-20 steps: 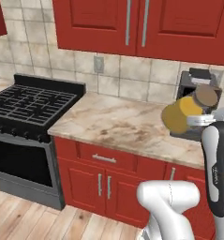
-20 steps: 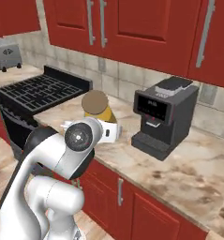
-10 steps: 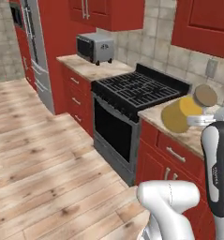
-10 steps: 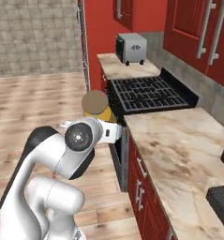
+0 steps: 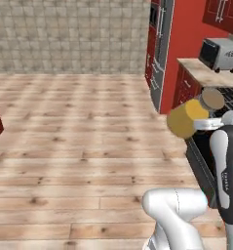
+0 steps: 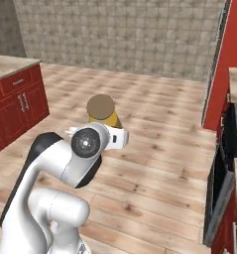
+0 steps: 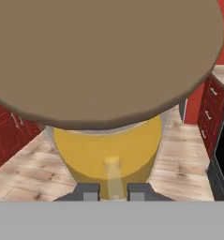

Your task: Place the pitcher and cup on the dining counter for serving.

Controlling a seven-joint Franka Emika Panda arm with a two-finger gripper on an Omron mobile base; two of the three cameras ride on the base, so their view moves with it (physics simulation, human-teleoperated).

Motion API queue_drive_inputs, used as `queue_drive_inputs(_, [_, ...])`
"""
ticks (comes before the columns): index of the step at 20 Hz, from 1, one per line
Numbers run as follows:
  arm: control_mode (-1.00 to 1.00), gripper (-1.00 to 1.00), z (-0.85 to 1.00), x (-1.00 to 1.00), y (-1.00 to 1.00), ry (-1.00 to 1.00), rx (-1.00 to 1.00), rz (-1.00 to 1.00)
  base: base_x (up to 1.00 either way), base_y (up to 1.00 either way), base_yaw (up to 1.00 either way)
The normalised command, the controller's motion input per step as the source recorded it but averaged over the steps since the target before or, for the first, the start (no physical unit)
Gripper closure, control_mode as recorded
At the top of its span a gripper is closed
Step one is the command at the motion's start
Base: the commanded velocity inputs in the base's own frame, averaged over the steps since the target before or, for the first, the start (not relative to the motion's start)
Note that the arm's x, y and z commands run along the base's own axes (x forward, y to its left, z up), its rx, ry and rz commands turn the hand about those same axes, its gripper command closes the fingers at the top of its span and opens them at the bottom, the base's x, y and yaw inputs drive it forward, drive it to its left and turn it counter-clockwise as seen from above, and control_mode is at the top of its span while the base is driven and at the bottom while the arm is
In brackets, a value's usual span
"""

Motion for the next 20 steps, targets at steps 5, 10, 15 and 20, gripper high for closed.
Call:
queue_drive_inputs(5, [1.00, 1.00, 0.00, 0.00, 0.00, 0.00, 0.00, 0.00, 0.58, 0.79, 0.68])
queue_drive_inputs(10, [1.00, 1.00, 0.00, 0.00, 0.00, 0.00, 0.00, 0.00, 0.76, 0.71, 0.65])
queue_drive_inputs(15, [1.00, 1.00, 0.00, 0.00, 0.00, 0.00, 0.00, 0.00, 1.00, 0.57, 0.59])
queue_drive_inputs(20, [1.00, 1.00, 0.00, 0.00, 0.00, 0.00, 0.00, 0.00, 1.00, 0.39, 0.53])
